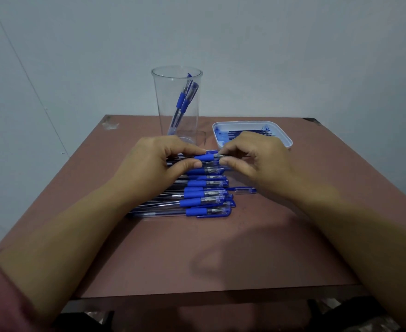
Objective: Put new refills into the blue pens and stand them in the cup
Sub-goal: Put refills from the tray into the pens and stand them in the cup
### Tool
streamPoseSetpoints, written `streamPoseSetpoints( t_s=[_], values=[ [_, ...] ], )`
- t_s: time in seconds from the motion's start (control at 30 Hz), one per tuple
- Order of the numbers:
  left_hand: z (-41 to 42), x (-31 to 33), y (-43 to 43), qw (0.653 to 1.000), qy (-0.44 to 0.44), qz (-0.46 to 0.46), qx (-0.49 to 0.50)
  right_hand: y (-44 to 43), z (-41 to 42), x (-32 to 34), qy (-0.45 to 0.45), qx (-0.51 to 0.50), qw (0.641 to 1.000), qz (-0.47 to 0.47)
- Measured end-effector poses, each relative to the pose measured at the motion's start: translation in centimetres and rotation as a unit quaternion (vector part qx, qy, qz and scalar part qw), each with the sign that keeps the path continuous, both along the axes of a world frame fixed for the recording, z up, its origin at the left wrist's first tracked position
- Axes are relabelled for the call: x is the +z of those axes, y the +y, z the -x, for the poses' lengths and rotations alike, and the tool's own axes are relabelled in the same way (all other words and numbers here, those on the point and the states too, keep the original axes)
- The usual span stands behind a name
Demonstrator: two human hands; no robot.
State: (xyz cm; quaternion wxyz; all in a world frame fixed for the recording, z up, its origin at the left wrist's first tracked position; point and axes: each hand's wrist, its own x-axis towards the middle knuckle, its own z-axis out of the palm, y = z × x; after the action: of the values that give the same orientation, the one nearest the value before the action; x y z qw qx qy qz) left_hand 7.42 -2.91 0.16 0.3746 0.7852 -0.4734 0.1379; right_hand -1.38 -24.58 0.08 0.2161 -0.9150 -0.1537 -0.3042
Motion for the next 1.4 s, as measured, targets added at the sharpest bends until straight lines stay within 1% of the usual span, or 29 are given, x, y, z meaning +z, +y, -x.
streamPoseSetpoints(
  t_s=[0.1,0.23,0.33,0.47,0.57,0.63,0.7,0.83,0.9,0.97,1.13,1.17,1.27,1.4],
  values=[
    [-0.08,-0.05,0.02,1.0,-0.003,-0.001,0.001,-0.28,-0.22,-0.2,0.002,-0.006,1.0,0.02],
    [-0.17,-0.09,0.07,1.0,0.0,0.001,0.001,-0.26,-0.14,-0.4,0.009,-0.004,1.0,-0.021],
    [-0.08,-0.11,0.06,1.0,-0.001,-0.003,0.0,-0.17,-0.15,-0.3,-0.004,-0.003,1.0,0.006],
    [-0.09,-0.08,0.08,1.0,-0.01,-0.009,0.002,-0.32,-0.18,-0.25,0.008,-0.003,1.0,0.023],
    [-0.07,-0.04,0.08,1.0,-0.007,-0.008,0.001,-0.22,0.08,-0.23,0.045,0.004,0.999,-0.025],
    [-0.07,-0.05,0.08,1.0,-0.003,-0.007,0.0,-0.15,0.2,-0.2,0.035,0.002,0.999,-0.027],
    [-0.12,-0.08,0.09,1.0,-0.005,-0.009,0.002,-0.13,0.13,-0.15,0.019,-0.001,1.0,-0.014],
    [-0.22,-0.13,0.14,1.0,-0.004,-0.009,0.002,-0.46,-0.18,-0.31,0.013,-0.002,1.0,0.014],
    [-0.26,-0.12,0.13,1.0,-0.006,-0.007,0.002,-0.36,-0.08,-0.34,0.026,0.004,1.0,-0.011],
    [-0.26,-0.14,0.12,1.0,-0.006,-0.008,0.003,-0.35,0.0,-0.41,0.02,0.008,0.999,-0.029],
    [-0.17,-0.14,0.11,1.0,-0.006,-0.011,0.0,-0.49,-0.21,-0.33,0.006,-0.001,1.0,0.015],
    [-0.15,-0.14,0.11,1.0,-0.006,-0.012,-0.001,-0.54,-0.22,-0.39,0.01,0.0,1.0,0.017],
    [-0.15,-0.11,0.11,1.0,-0.007,-0.007,0.001,-0.47,0.0,-0.36,0.023,0.014,0.999,-0.018],
    [-0.17,-0.11,0.12,1.0,-0.012,-0.013,0.0,-0.35,-0.1,-0.25,0.017,0.009,1.0,0.003]
  ],
)
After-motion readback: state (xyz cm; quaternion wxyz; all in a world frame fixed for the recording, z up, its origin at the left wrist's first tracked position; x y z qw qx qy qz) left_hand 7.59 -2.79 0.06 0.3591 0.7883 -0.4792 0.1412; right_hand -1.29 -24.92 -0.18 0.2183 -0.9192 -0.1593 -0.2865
